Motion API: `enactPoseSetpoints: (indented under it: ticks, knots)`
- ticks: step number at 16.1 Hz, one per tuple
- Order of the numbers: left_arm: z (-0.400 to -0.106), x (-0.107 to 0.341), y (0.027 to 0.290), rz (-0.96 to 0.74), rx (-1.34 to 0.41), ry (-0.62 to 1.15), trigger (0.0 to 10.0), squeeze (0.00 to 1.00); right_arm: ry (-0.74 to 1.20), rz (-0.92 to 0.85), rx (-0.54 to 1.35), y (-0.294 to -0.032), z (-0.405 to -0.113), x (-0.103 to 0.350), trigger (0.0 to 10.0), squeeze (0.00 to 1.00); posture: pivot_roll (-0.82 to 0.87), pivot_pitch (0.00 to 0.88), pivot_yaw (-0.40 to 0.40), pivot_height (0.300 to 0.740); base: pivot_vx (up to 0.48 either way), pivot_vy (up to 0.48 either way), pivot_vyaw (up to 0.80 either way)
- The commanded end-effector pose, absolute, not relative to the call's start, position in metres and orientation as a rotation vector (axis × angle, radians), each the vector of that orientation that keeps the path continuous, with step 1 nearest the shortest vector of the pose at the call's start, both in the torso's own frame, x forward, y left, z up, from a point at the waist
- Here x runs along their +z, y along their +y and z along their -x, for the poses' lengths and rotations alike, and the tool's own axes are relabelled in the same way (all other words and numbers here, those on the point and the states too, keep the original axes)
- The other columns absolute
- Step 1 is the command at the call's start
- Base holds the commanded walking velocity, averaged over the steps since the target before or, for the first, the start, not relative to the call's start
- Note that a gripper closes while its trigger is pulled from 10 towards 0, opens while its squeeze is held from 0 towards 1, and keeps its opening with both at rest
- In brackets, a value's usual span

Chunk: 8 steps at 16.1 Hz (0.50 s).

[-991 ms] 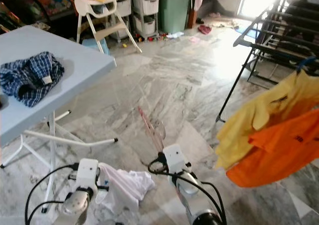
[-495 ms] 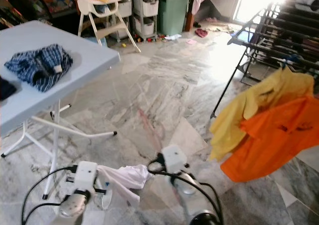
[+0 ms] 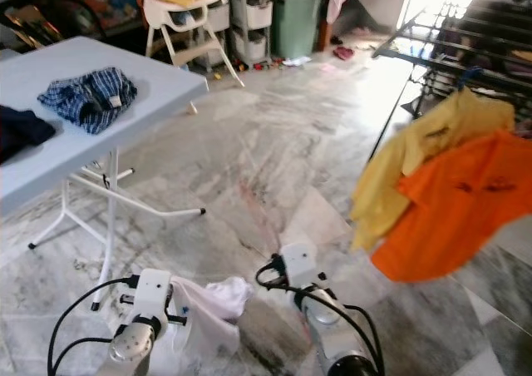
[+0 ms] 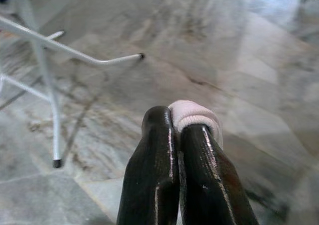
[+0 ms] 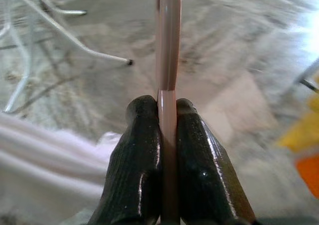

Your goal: Hang hanger

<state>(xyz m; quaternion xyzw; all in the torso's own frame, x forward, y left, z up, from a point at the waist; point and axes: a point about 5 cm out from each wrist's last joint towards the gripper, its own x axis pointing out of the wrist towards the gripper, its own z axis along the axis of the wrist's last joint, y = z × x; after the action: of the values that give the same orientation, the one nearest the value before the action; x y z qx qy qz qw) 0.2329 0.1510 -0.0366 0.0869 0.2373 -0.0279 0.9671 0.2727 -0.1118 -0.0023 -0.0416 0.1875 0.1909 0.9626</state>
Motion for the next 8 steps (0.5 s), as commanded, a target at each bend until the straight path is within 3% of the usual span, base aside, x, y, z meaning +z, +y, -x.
enactPoseSetpoints:
  ticks: [1,8]
  knots:
    - [-0.2427,-0.029,0.1597,-0.202,-0.024,0.451,10.0,0.0,0.345,0.068,0.402,-0.1037,-0.2759,0.0044,10.0,0.0,-0.06,0.0,0.007,0.74,0.0,0.0,0.0]
    - [-0.2471,-0.0242,0.1681,-0.239,0.044,0.425,10.0,0.0,0.339,0.068,0.402,-0.1054,-0.2746,0.0044,10.0,0.0,-0.07,0.0,0.008,0.74,0.0,0.0,0.0]
